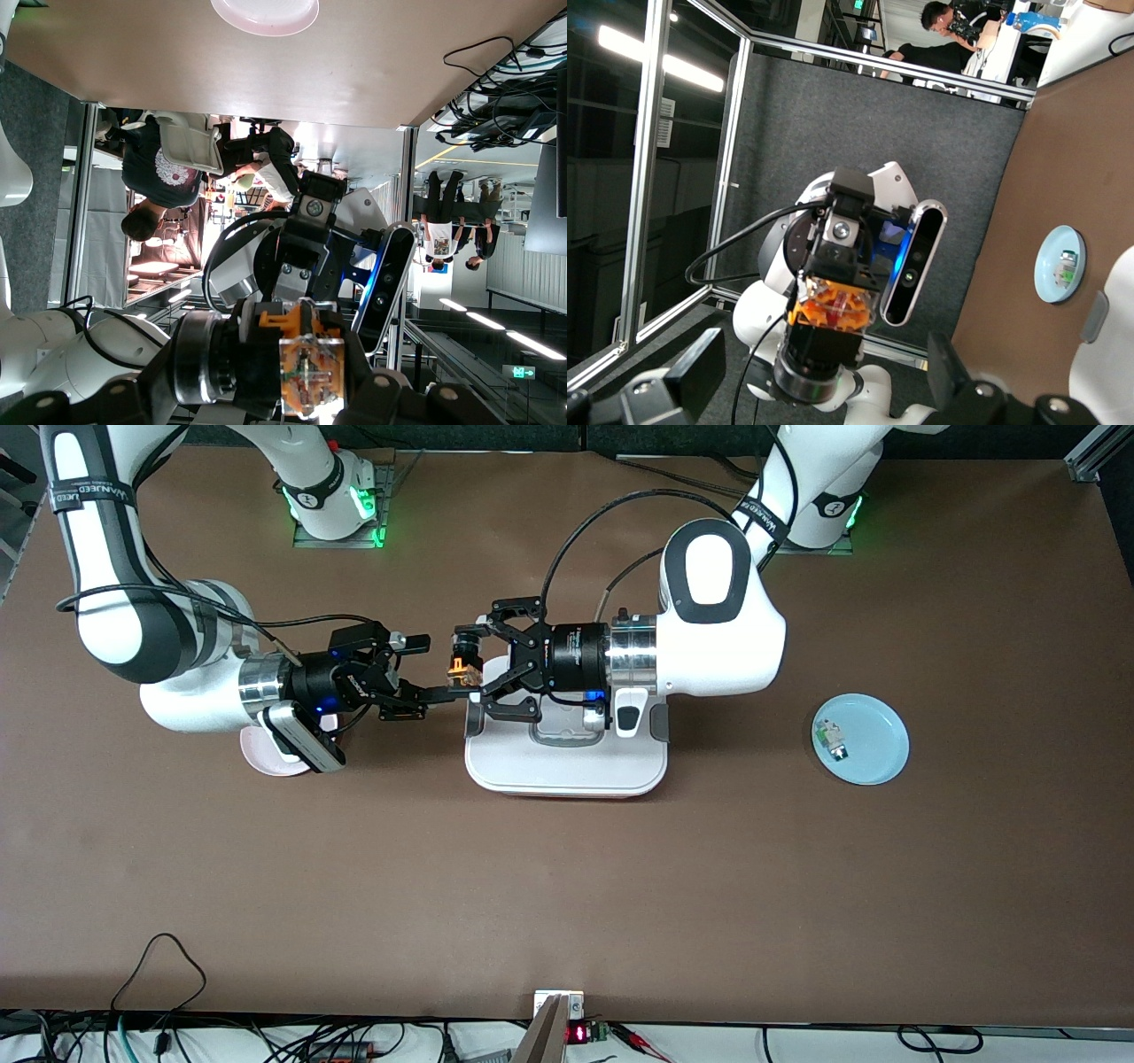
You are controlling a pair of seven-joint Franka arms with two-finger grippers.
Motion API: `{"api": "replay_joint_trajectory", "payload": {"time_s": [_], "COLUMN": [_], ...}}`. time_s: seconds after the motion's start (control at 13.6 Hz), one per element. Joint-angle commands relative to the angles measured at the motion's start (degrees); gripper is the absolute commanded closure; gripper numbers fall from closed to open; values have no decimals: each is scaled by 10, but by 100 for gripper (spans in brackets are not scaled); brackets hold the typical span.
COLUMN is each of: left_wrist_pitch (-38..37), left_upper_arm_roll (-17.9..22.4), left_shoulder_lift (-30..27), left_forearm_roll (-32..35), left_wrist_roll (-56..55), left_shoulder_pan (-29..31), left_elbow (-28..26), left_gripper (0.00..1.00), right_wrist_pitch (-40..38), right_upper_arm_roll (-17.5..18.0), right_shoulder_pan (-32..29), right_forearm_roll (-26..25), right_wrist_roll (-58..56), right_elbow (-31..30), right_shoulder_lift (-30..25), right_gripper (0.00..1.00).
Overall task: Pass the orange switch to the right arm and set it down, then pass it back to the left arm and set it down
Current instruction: 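Close the right gripper on the switch beside the left gripper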
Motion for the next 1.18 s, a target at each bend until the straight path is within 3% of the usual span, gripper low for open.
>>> {"api": "replay_joint_trajectory", "payload": {"time_s": [0.0, 0.44, 0.52, 0.81, 1.1], "left_wrist_pitch": [3, 3, 3, 3, 3], "left_upper_arm_roll": [1, 2, 2, 2, 2], "left_shoulder_lift": [0, -2, -2, -2, -2], "left_forearm_roll": [-2, -2, -2, -2, -2], "left_wrist_roll": [-6, -5, -5, -3, -3], "left_shoulder_pan": [-1, -1, -1, -1, -1], "left_elbow": [9, 9, 9, 9, 9], "left_gripper": [100, 100, 100, 100, 100], "right_wrist_pitch": [20, 36, 36, 36, 30], "right_upper_arm_roll": [-4, -3, -3, -3, -3], "right_shoulder_pan": [21, 38, 39, 39, 39], "right_forearm_roll": [31, 52, 52, 52, 51], "right_wrist_roll": [1, -8, -11, -41, -42], "right_elbow": [6, 11, 11, 17, 20], "right_shoulder_lift": [3, 13, 14, 13, 12], "right_gripper": [0, 4, 9, 45, 62]}}
